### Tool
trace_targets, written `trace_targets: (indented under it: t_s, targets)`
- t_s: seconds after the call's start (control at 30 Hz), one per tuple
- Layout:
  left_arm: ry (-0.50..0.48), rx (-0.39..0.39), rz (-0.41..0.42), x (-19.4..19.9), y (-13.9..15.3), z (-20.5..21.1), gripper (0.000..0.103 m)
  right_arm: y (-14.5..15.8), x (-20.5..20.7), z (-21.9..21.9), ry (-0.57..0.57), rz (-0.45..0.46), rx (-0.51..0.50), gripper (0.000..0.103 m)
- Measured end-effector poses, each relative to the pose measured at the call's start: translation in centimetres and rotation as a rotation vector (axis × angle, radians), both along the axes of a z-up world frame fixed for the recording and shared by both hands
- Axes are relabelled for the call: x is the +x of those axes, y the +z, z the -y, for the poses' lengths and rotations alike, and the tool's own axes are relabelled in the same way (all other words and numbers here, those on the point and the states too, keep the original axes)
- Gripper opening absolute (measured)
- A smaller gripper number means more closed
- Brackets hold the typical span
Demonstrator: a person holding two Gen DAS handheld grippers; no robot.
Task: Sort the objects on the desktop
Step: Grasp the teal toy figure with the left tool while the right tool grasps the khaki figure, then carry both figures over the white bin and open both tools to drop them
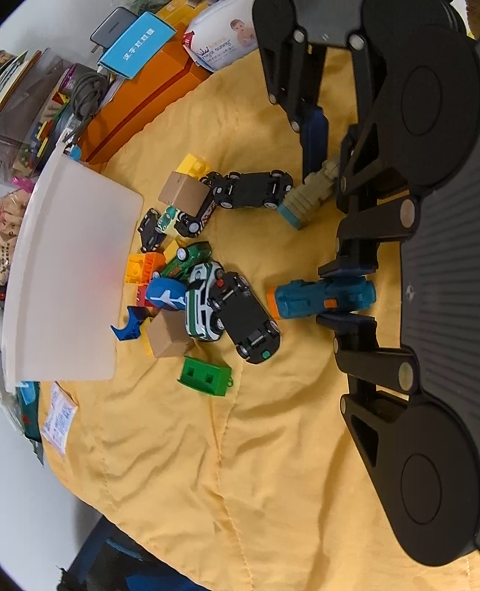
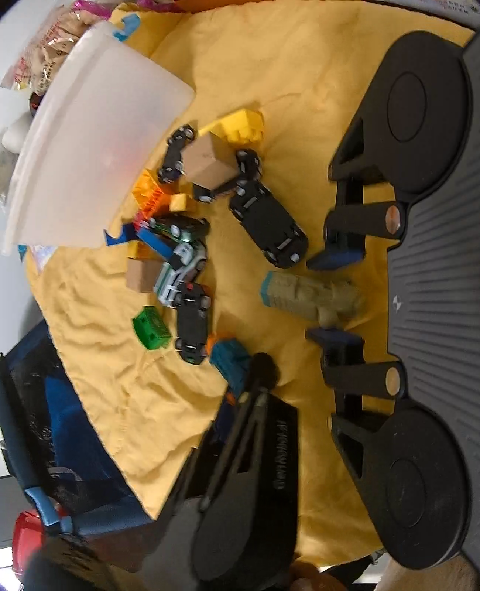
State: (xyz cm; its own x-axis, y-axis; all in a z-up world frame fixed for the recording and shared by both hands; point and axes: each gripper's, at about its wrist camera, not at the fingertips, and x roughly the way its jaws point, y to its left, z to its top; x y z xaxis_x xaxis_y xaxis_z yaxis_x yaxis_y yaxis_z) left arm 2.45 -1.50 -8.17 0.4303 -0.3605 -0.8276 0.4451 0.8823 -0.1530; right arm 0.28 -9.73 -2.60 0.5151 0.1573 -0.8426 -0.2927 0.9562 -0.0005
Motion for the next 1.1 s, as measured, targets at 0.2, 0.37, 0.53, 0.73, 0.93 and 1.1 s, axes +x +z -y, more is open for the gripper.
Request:
trace_targets:
  t_s: [0.2, 0.37, 0.53, 0.73, 0.93, 1.1]
  targets:
    - [-0.049, -0.020, 0.089, -0.1, 3.6, 0.5, 0.022, 1.5, -0.2, 0.4, -0.014, 0.023, -0.012, 0.022]
    - [-0.079, -0.067, 0.210, 1.7, 8.5, 1.4, 0.022, 5.5, 0.6, 2.1, -0.065, 0.118, -0.003, 0.022]
    - [-0.128, -0.057, 0.339, 5.6, 12.3, 3.2, 0.022, 9.6, 3.8, 4.9, -0.136, 0.227, -0.031, 0.022]
    - [-0.141, -0.031, 0.449, 12.0, 14.7, 6.2, 0.022, 12.8, 8.9, 8.0, -0.208, 0.315, -0.087, 0.022]
    - [-0.094, -0.025, 0.464, 17.9, 15.8, 9.2, 0.022, 14.1, 13.8, 9.3, -0.273, 0.357, -0.095, 0.023]
    - [-0.074, -0.032, 0.396, 19.3, 15.1, 9.6, 0.031, 13.4, 17.0, 9.9, -0.335, 0.340, -0.093, 0.033]
